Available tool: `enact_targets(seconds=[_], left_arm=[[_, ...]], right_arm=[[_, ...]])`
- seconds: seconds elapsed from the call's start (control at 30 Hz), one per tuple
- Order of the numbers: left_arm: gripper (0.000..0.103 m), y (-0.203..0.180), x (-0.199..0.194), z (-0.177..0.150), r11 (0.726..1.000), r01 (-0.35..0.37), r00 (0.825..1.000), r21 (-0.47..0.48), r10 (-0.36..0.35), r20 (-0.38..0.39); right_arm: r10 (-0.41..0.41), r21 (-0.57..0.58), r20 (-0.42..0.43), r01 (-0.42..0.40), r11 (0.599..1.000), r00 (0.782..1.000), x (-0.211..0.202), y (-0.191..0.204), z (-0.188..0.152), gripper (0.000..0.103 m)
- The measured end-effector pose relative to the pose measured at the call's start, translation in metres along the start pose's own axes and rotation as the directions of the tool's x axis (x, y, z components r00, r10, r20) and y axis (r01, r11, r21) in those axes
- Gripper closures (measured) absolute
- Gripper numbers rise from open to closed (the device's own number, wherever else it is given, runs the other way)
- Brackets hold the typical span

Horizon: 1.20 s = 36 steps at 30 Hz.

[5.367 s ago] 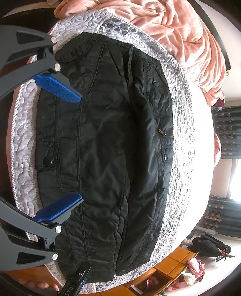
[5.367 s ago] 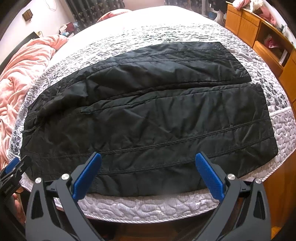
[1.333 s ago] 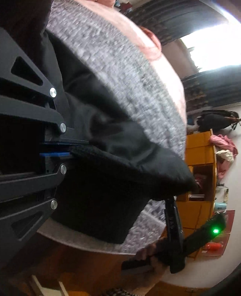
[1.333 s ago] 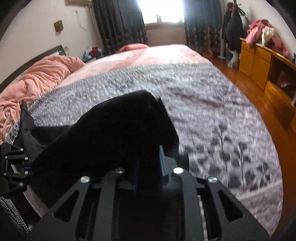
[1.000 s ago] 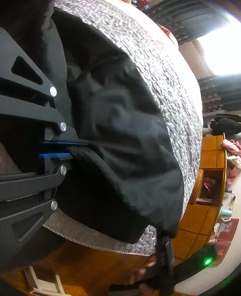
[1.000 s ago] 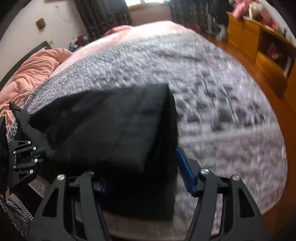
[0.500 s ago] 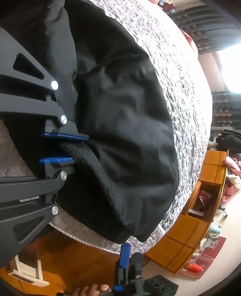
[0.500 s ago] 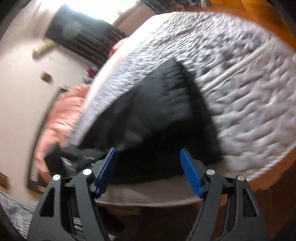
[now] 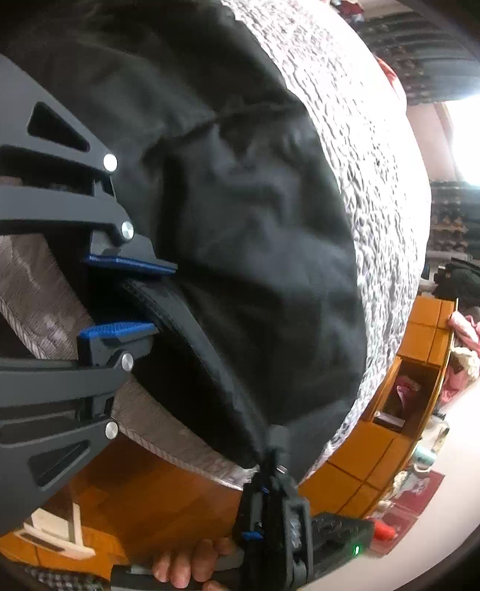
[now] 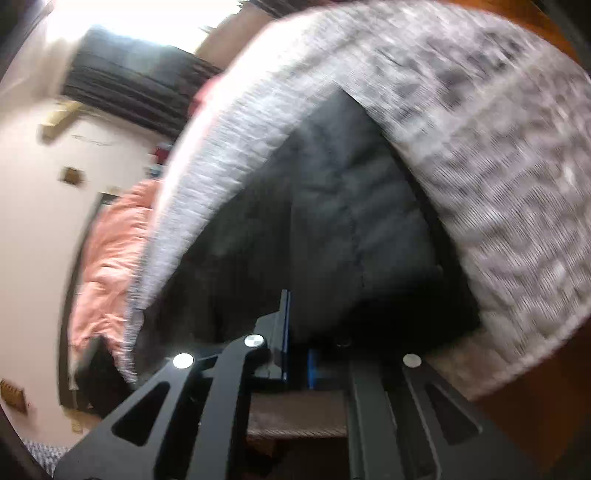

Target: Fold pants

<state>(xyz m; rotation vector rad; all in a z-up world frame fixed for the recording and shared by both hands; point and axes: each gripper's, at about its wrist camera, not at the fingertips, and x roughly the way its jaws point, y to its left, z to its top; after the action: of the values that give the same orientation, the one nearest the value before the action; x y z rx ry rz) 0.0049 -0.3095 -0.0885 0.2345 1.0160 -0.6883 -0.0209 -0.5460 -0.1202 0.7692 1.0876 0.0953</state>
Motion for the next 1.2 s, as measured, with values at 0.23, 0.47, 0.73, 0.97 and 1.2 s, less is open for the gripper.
enact_targets(seconds=[0.23, 0.47, 0.73, 0.97, 1.2], left_arm=[[0.038, 0.010, -0.010, -0.010, 0.996, 0.082, 0.996, -0.037, -0.083, -0.034], [0.028, 0.071, -0.058, -0.048, 0.938, 0.161, 0.981, -0.308, -0.187, -0.058], [0.028, 0.150, -0.102, -0.106, 0.819, 0.043, 0.999, -0.572, -0.051, 0.002], [0.028, 0.194, -0.099, -0.141, 0.684, 0.076, 0.995, -0.726, -0.100, 0.010], [0.028, 0.231, -0.095, -0.164, 0.543, 0.146, 0.987, -0.827, -0.141, 0.082]], right_arm=[[-0.061, 0.011, 0.021, 0.060, 0.998, 0.998, 0.001, -0.002, -0.010, 0.052], [-0.251, 0.036, 0.141, 0.249, 0.968, 0.958, -0.048, 0.021, -0.034, 0.050], [0.134, -0.037, -0.106, -0.139, 0.990, 0.985, 0.025, 0.106, -0.087, 0.048], [0.096, 0.009, -0.185, -0.096, 0.995, 0.978, 0.088, 0.130, -0.096, 0.048], [0.102, 0.033, -0.146, -0.099, 0.995, 0.984, 0.091, 0.128, -0.090, 0.100]])
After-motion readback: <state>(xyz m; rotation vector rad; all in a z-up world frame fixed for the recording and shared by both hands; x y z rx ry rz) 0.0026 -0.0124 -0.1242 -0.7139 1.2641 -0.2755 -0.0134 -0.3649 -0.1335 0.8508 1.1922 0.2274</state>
